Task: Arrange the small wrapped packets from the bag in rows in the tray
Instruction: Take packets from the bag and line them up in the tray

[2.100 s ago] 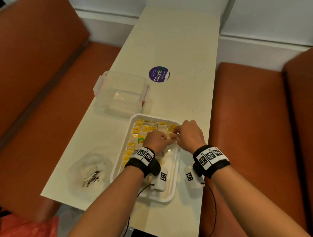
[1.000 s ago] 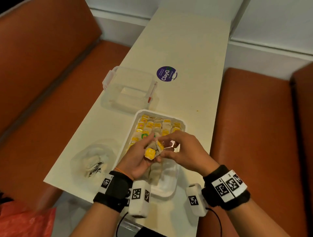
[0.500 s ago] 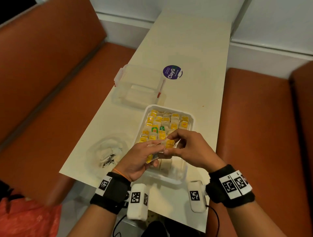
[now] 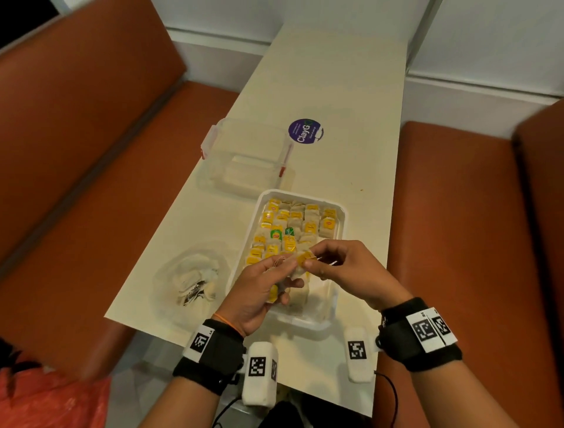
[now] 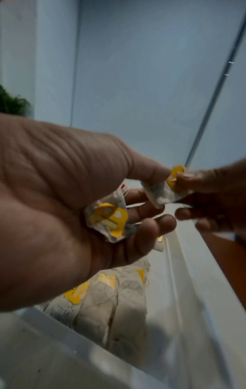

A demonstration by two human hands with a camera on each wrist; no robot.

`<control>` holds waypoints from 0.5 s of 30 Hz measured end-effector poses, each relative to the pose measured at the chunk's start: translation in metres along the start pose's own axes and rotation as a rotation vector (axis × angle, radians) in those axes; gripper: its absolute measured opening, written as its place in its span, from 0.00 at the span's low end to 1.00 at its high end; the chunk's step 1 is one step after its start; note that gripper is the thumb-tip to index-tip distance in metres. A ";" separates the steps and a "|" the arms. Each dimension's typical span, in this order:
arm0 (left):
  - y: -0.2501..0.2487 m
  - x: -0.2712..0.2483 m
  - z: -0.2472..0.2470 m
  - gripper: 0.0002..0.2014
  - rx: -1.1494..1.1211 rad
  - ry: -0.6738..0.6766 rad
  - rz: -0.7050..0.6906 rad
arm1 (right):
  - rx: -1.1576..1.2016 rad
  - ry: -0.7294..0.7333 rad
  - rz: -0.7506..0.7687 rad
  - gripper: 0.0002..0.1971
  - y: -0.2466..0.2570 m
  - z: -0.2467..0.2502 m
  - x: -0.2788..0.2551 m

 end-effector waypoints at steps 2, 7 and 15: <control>0.006 0.006 0.000 0.20 0.097 -0.058 0.001 | -0.025 -0.018 -0.020 0.06 0.000 0.007 0.002; 0.020 0.015 0.008 0.13 0.207 -0.222 0.028 | -0.439 -0.193 -0.082 0.02 -0.012 0.028 0.034; 0.046 0.011 0.020 0.05 0.746 -0.124 0.014 | -0.841 -0.246 -0.140 0.09 -0.040 0.040 0.104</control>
Point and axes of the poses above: each hand's wrist, its own x-axis towards the middle knuckle, its own z-axis out of the back of the hand, y = z × x, the point moved 3 cm from there along x, towards the middle knuckle, and after that the axes turned 5 degrees about -z, right-handed, at the moved point
